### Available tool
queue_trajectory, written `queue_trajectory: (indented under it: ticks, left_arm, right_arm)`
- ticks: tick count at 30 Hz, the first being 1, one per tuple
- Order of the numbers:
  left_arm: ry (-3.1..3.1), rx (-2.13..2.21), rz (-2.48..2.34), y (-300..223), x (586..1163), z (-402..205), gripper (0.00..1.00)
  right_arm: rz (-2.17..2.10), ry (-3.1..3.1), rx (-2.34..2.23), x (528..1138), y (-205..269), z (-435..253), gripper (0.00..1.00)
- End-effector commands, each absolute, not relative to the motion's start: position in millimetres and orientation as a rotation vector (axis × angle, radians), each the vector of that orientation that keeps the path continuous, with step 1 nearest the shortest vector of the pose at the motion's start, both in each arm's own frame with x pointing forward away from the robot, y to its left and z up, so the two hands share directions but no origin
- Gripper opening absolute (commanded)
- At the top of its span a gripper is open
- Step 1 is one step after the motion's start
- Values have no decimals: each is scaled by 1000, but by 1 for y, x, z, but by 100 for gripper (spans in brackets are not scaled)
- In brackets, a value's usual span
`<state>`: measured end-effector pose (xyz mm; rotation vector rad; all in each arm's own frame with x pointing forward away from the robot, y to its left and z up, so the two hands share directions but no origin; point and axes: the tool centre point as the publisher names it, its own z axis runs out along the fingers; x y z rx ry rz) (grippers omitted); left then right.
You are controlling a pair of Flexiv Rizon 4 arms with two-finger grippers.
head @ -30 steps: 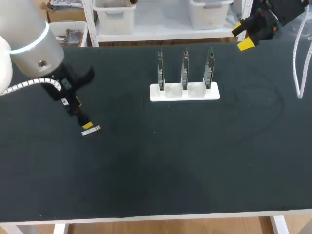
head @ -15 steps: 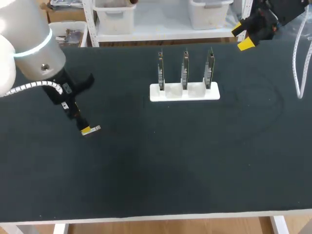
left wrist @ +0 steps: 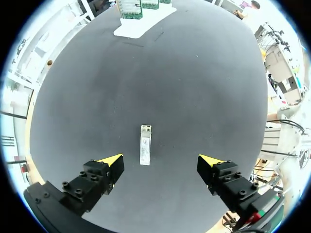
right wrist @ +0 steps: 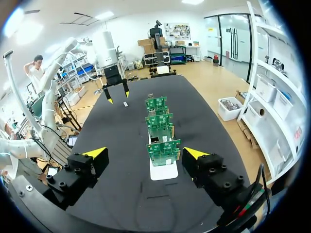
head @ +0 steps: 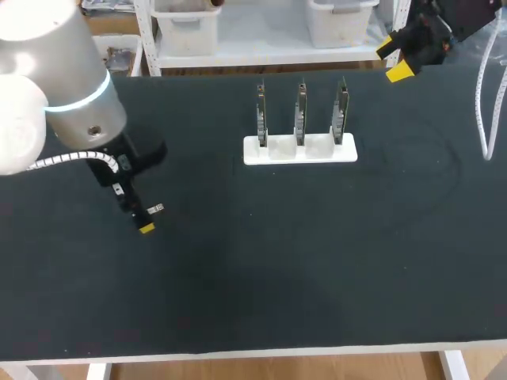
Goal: Pick up the optical module with the left hand, and insert it into the network port with the right hand.
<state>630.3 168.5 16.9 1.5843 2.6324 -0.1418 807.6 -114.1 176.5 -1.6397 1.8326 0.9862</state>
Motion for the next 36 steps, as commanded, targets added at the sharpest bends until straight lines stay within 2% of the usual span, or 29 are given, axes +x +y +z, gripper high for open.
queue_trajectory:
  ticks: [1,36]
  left_arm:
    - [2649,1572,-125,168,634,10,100]
    - [2690,1579,-77,168,640,-9,100]
  right_arm:
    - [978,1833,-1636,804,-114,177,100]
    - [978,1833,-1636,804,-114,177,100]
